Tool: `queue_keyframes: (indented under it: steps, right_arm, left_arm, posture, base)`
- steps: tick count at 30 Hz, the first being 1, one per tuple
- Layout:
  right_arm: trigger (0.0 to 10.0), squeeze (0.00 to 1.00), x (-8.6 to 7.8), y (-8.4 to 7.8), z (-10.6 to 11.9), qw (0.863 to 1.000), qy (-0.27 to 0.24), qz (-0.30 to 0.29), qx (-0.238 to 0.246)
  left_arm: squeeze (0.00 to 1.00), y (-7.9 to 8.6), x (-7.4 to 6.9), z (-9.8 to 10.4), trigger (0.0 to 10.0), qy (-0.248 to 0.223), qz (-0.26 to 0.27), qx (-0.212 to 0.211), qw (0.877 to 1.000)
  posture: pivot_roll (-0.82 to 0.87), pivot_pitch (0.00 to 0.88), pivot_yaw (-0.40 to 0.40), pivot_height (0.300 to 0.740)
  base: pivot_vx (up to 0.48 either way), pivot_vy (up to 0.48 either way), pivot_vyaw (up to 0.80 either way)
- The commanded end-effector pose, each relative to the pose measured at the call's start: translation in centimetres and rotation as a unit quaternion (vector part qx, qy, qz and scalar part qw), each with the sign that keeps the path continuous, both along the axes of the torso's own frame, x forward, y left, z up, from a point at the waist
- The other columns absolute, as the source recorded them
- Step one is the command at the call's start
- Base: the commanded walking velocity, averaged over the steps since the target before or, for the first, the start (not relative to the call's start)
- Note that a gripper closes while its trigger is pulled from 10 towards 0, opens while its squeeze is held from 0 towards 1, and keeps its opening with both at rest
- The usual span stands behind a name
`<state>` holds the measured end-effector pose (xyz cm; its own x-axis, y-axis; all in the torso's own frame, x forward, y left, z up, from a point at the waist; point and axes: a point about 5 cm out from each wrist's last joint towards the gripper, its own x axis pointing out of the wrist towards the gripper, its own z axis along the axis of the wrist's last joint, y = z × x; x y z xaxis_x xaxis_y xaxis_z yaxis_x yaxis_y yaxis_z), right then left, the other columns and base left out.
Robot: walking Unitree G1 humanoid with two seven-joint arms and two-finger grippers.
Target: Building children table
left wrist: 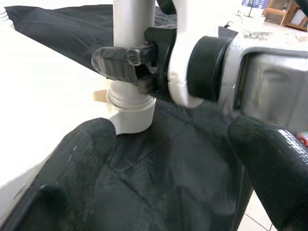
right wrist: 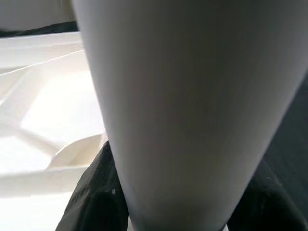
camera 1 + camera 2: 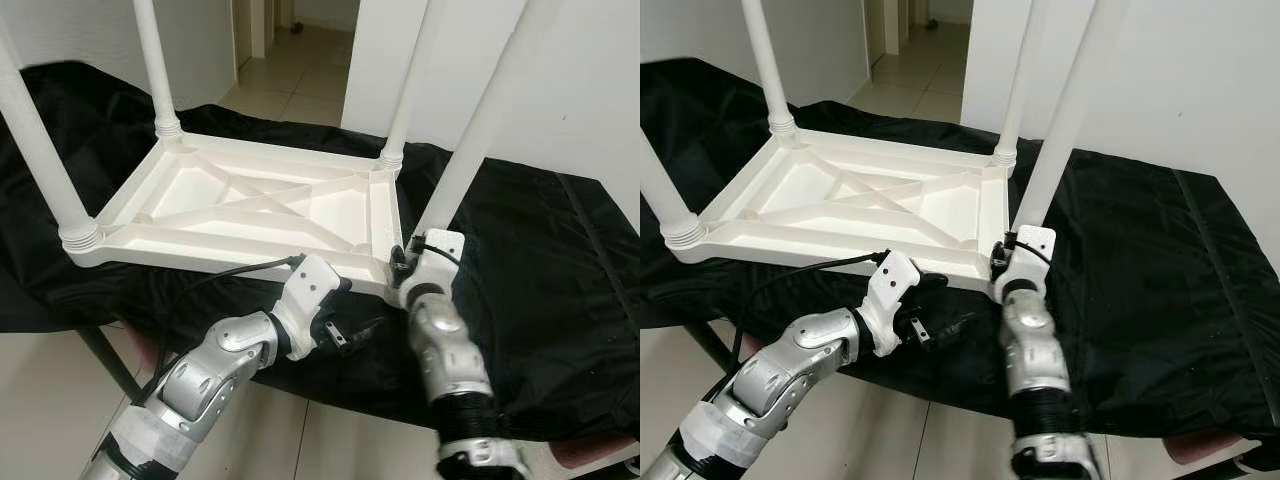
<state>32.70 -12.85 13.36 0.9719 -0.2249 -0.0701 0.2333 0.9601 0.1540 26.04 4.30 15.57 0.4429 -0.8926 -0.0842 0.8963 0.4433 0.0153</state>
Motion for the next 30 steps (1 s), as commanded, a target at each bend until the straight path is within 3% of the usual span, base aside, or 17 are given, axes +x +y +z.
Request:
queue_keyframes:
  steps: [1, 9, 10, 17, 18, 23, 25, 26, 27, 30]
  right_arm:
    - [10.0, 0.0, -0.3, -0.5, 0.3, 0.999, -0.011, -0.034, 0.031]
    - [10.0, 0.01, -0.5, -0.9, 0.7, 0.999, -0.02, -0.017, 0.032]
    - [10.0, 1.0, -0.5, -1.0, 0.7, 0.999, -0.023, -0.012, 0.034]
    - [10.0, 1.0, -0.9, -0.5, 1.2, 0.995, -0.054, 0.069, 0.047]
    - [10.0, 0.0, -1.1, -1.0, 1.0, 0.993, -0.053, 0.098, 0.037]
    - [10.0, 0.0, -1.5, -2.5, 0.5, 0.987, -0.046, 0.155, 0.011]
    - [10.0, 0.0, -1.7, -3.9, 0.2, 0.976, -0.043, 0.212, -0.016]
    - [10.0, 0.0, -1.7, -3.9, 0.2, 0.976, -0.043, 0.212, -0.016]
    - [10.0, 0.0, -1.9, -4.7, 0.2, 0.963, -0.044, 0.262, -0.038]
    - [10.0, 0.0, -2.1, -5.3, 0.3, 0.953, -0.043, 0.295, -0.054]
  left_arm:
    - [0.0, -0.2, -0.5, 0.0, 10.0, 0.005, -0.04, 0.003, 0.999]
    - [0.0, -0.1, -0.6, -0.1, 10.0, 0.006, -0.038, 0.003, 0.999]
    - [0.0, -0.1, -0.5, -0.1, 10.0, 0.006, -0.036, 0.002, 0.999]
    - [0.0, -0.1, -0.4, 0.0, 10.0, 0.005, -0.032, 0.0, 0.999]
    - [0.0, -0.1, -0.4, 0.0, 10.0, 0.004, -0.031, 0.0, 1.0]
    - [0.0, 0.0, -0.3, 0.1, 10.0, 0.004, -0.029, 0.0, 1.0]
    - [0.0, 0.0, -0.3, 0.1, 10.0, 0.004, -0.028, 0.0, 1.0]
    - [0.0, 0.0, -0.3, 0.1, 10.0, 0.004, -0.028, 0.0, 1.0]
    - [0.0, 0.0, -0.3, 0.1, 10.0, 0.003, -0.027, 0.0, 1.0]
    - [0.0, 0.0, -0.3, 0.1, 10.0, 0.003, -0.027, 0.0, 1.0]
  posture:
    - [-0.01, 0.0, -0.082, 0.74]
    - [-0.01, 0.0, -0.082, 0.74]
    - [-0.01, 0.0, -0.083, 0.74]
    - [-0.01, 0.0, -0.081, 0.74]
    - [-0.02, 0.0, -0.08, 0.74]
    - [-0.02, 0.0, -0.082, 0.74]
    - [-0.02, 0.0, -0.082, 0.74]
    - [-0.02, 0.0, -0.082, 0.74]
    - [-0.02, 0.0, -0.08, 0.74]
    - [-0.02, 0.0, -0.08, 0.74]
  base:
    - [0.0, 0.0, 0.0]
    - [0.0, 0.0, 0.0]
    - [0.0, 0.0, 0.0]
    - [0.0, 0.0, 0.0]
    - [0.0, 0.0, 0.0]
    - [0.0, 0.0, 0.0]
    - [0.0, 0.0, 0.0]
    - [0.0, 0.0, 0.0]
    - [0.0, 0.0, 0.0]
    - [0.0, 0.0, 0.0]
